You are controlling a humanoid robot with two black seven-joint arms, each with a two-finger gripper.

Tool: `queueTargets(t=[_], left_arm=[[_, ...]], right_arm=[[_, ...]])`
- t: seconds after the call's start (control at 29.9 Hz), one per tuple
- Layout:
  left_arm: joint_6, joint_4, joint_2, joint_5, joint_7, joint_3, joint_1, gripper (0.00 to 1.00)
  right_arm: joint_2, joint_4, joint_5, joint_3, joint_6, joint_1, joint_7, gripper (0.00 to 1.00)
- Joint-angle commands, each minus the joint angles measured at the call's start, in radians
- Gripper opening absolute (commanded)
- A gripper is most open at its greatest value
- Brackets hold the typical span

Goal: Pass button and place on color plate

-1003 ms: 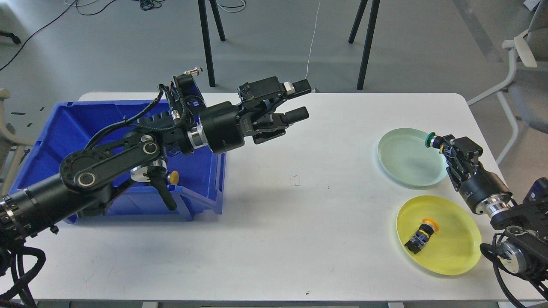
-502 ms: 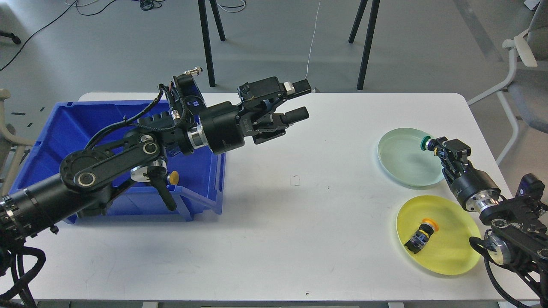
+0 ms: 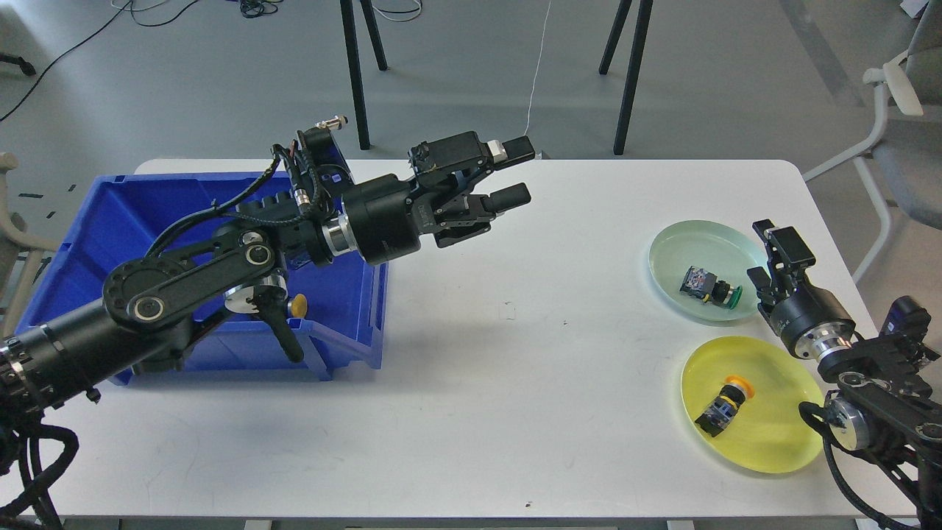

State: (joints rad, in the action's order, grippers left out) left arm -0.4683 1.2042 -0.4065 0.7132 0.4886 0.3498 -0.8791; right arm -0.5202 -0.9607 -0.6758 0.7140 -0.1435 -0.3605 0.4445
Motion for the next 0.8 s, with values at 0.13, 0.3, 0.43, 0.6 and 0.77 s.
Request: queueTargets(t=[0.13,0.3,0.43,0.6,0.77], left_arm=[[0.060,0.014,-0.044,-0.079,0.000,0.153,0.054,0.81],[-0.020,0.020,-0.098,-0.150,0.000,0.359,0.149,0.82],[-0.020,0.014,-0.098,-0.251,0.000,0.446,0.225,0.83],[-0.020,0.015,-0.089,-0.273,0.000,0.560,0.302,0.84],[-0.020,0.015,-0.089,-0.276,0.000,0.577,0.321,0.84]], right_arm=[[-0.014,-0.205,0.065,0.246,0.062,0.023,0.044,0.99],[0.005,-0.296,0.263,0.398,0.261,0.032,0.044,0.99],[0.067,-0.317,0.279,0.421,0.305,0.022,0.044,0.99],[0.107,-0.378,0.286,0.472,0.309,0.023,0.044,0.99],[0.129,-0.392,0.286,0.472,0.309,0.018,0.044,0.99]])
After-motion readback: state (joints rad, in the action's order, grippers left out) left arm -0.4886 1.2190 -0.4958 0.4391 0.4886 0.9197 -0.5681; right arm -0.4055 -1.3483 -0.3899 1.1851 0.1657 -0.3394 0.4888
